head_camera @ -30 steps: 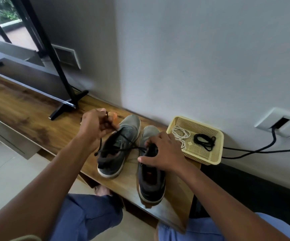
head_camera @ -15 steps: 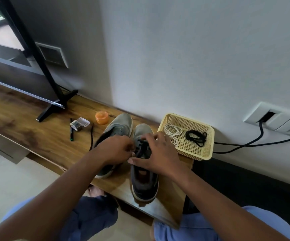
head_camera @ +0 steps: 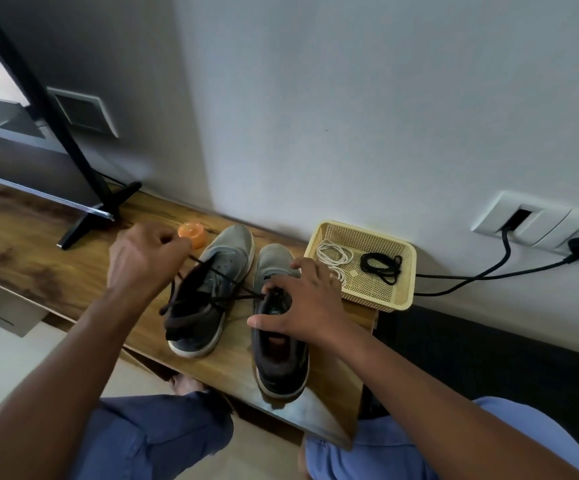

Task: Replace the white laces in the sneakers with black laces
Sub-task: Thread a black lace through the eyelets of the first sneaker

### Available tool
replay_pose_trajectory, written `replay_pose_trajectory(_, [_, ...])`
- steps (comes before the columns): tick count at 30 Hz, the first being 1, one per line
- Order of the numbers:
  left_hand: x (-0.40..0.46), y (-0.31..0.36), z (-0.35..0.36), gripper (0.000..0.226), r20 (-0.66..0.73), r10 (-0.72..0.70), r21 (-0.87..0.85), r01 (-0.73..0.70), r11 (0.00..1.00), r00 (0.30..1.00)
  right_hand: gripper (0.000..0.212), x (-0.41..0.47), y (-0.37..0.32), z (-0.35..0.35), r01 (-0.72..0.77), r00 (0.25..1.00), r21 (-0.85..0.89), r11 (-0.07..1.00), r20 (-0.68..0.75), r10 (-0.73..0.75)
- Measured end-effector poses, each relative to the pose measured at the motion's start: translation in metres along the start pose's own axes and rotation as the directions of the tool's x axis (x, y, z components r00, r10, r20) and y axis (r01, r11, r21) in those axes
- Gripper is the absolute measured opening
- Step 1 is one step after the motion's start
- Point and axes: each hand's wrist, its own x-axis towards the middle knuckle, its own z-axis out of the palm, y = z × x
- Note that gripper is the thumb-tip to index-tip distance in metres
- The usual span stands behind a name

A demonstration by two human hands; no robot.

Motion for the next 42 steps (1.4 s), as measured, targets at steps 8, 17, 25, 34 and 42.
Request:
replay_pose_trajectory(8, [-0.013,0.024,0.028,0.026,0.374,0.184,0.109,-0.24,0.965,0.909,0.087,0.003,0.0,0.002,-0.024,0.999,0.04,0.999,-0.026,0.025])
replay_pose_trajectory(17, [-0.02,0.031,0.062,0.06,0.448,0.318,0.219,-0.447,0.867,0.835,0.087,0.005,0.004,0.005,0.019,0.997,-0.009,1.0,-0.073,-0.019])
replay_pose_trajectory(25, [-0.019,0.03,0.067,0.023,0.475,0.348,0.25,-0.503,0.827,0.808,0.083,0.007,0.005,0.007,0.041,0.997,-0.006,0.999,-0.069,-0.042])
replay_pose_trajectory(34, [-0.017,0.037,0.054,0.006,0.459,0.232,0.251,-0.376,0.892,0.858,0.062,0.006,0.005,0.003,0.025,0.999,0.05,0.998,-0.023,-0.024])
replay_pose_trajectory(42, [0.0,0.018,0.025,0.027,0.576,0.183,0.02,-0.238,0.971,0.797,0.057,0.006,0.005,0.001,-0.007,1.0,0.12,0.993,0.018,0.004])
